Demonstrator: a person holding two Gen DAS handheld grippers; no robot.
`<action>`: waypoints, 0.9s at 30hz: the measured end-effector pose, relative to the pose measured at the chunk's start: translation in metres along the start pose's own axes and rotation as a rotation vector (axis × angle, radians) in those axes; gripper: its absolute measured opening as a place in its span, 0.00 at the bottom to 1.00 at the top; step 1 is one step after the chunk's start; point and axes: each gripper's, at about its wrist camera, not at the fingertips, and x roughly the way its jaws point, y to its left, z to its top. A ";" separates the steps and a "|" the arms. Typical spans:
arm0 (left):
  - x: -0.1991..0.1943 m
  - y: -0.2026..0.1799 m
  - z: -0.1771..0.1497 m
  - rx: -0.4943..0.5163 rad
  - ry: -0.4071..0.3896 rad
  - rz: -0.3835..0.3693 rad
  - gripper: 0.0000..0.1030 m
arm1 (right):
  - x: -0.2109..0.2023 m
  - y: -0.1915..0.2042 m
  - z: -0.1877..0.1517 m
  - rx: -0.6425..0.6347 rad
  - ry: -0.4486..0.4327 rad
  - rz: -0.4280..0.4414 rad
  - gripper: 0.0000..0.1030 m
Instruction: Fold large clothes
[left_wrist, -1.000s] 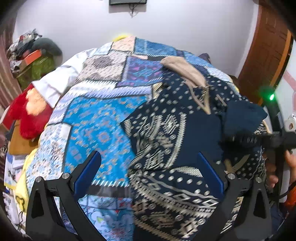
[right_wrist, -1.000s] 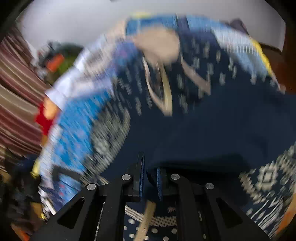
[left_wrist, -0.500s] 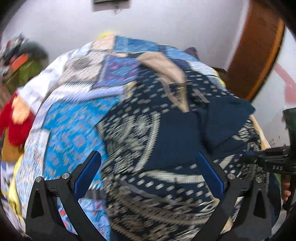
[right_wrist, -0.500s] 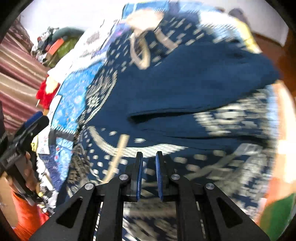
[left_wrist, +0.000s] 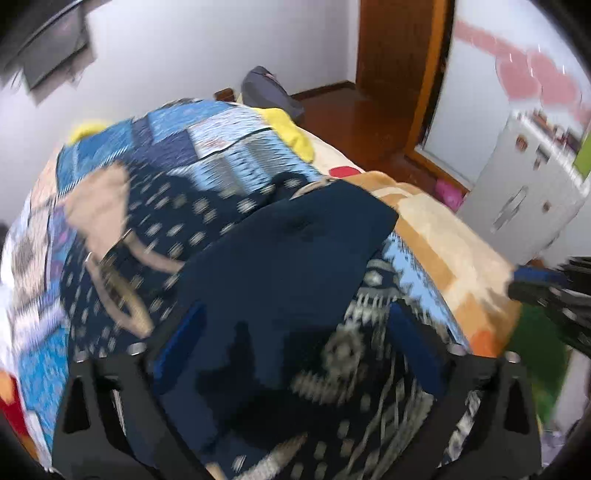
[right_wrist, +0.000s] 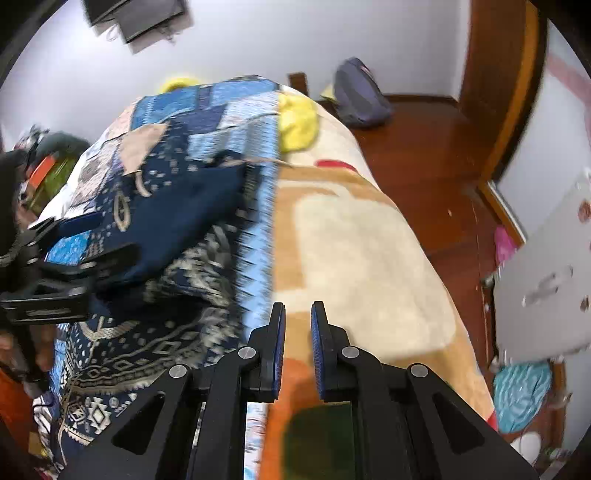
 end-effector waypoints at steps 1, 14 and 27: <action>0.013 -0.009 0.005 0.026 0.018 0.028 0.82 | 0.002 -0.005 -0.001 0.015 0.006 0.003 0.10; -0.009 0.029 0.025 -0.091 -0.085 0.052 0.14 | 0.024 0.015 0.000 -0.078 0.005 -0.015 0.09; -0.140 0.181 -0.044 -0.270 -0.253 0.278 0.14 | 0.046 0.107 0.051 -0.232 -0.039 0.039 0.10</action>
